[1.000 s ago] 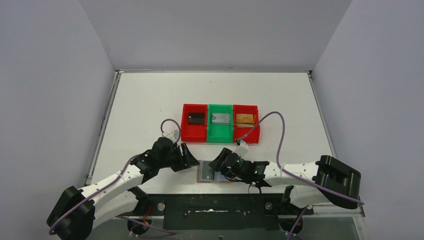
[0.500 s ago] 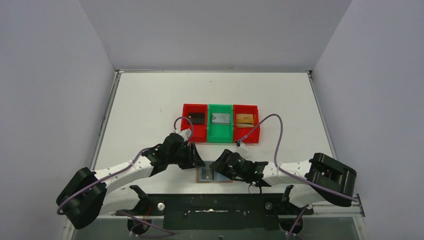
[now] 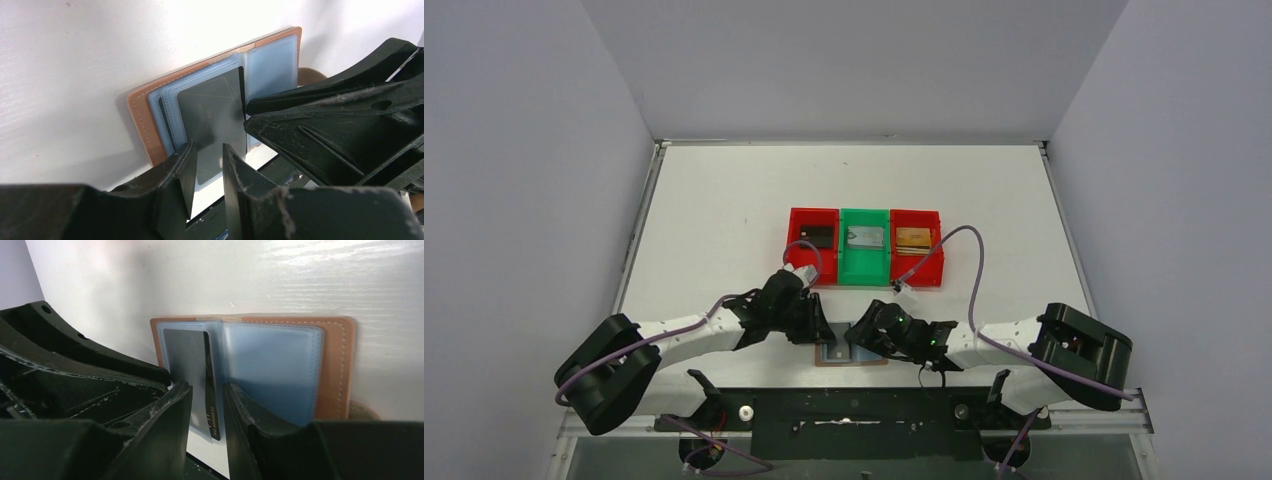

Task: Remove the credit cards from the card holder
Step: Remove the credit card from the card holder.

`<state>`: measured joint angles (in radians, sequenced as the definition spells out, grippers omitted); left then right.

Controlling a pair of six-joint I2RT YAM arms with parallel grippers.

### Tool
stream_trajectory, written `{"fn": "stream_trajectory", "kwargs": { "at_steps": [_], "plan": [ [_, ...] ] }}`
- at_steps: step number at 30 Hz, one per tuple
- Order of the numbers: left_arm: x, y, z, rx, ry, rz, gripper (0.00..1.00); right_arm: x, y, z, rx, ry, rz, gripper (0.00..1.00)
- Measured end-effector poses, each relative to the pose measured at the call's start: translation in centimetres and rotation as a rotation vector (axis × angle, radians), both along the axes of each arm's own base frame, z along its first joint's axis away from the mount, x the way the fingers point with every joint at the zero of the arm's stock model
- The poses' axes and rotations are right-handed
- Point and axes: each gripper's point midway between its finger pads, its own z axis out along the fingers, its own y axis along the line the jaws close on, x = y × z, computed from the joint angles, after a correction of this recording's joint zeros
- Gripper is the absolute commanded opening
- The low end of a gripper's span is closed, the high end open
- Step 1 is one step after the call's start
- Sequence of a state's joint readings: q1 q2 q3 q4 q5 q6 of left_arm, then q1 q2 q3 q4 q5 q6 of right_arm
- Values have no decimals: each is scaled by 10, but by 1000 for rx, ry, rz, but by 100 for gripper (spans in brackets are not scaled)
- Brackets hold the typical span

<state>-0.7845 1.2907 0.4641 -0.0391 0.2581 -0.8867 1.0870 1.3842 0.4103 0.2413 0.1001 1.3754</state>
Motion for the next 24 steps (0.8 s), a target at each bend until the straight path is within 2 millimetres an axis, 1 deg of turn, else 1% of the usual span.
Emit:
{"fn": "stream_trajectory", "kwargs": {
  "at_steps": [6,12,16,19,24],
  "plan": [
    [0,0,-2,-7,-4,8,20,3,5,7,-5,-26,23,28],
    [1,1,-3,0,-7,15,18,1,2,2,-28,-9,20,27],
    [0,1,-3,3,-7,16,16,1,2,3,-36,-3,19,27],
    [0,1,-4,4,-7,16,13,1,2,2,-40,1,18,24],
    [0,2,-5,4,-7,16,11,1,0,-2,-68,17,10,23]
  ]
}}
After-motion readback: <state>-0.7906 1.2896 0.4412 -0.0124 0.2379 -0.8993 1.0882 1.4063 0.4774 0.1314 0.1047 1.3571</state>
